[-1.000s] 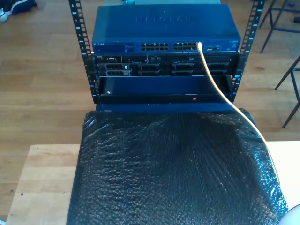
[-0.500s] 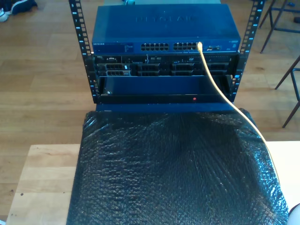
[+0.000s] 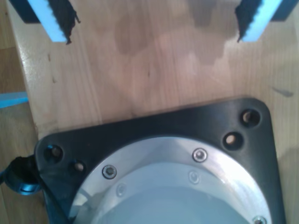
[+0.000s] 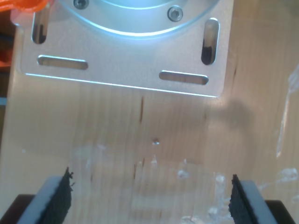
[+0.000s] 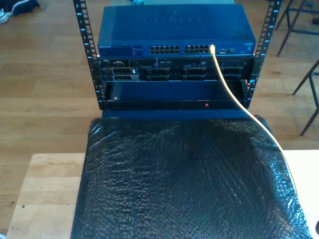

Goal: Grab the cable and plug it in

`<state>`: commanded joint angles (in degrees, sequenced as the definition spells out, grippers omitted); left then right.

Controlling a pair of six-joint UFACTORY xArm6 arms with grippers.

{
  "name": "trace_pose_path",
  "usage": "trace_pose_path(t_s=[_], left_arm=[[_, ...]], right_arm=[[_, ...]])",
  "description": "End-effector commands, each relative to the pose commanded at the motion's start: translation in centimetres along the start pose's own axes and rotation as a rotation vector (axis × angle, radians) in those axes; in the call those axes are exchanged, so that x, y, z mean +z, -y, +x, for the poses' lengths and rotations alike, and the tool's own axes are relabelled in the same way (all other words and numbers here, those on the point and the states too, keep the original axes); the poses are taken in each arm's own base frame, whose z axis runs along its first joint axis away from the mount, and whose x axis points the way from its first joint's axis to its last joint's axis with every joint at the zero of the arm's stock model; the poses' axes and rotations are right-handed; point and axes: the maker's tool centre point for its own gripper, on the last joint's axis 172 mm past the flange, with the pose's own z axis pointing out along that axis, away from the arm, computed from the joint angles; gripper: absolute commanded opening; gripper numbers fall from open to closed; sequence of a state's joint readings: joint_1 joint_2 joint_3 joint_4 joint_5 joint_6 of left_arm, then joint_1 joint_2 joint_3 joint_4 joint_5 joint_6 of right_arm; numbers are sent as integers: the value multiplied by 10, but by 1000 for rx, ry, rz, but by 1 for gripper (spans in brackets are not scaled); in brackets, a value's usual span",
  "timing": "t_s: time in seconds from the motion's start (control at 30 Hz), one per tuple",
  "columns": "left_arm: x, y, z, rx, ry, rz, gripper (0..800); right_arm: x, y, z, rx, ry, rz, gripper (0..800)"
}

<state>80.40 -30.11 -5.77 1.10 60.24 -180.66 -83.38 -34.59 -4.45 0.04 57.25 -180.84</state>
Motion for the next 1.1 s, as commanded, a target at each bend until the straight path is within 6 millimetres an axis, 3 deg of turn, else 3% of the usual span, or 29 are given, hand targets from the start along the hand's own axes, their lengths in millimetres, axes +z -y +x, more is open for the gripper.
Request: trace_pose_path(t_s=[0.23, 1.1], left_arm=[[0, 0, 0, 0, 0, 0, 800], [0, 0, 0, 0, 0, 0, 800]], right_arm=[[3, 0, -10, 3, 58, -3, 799], [5, 0, -9, 4, 58, -3, 799]])
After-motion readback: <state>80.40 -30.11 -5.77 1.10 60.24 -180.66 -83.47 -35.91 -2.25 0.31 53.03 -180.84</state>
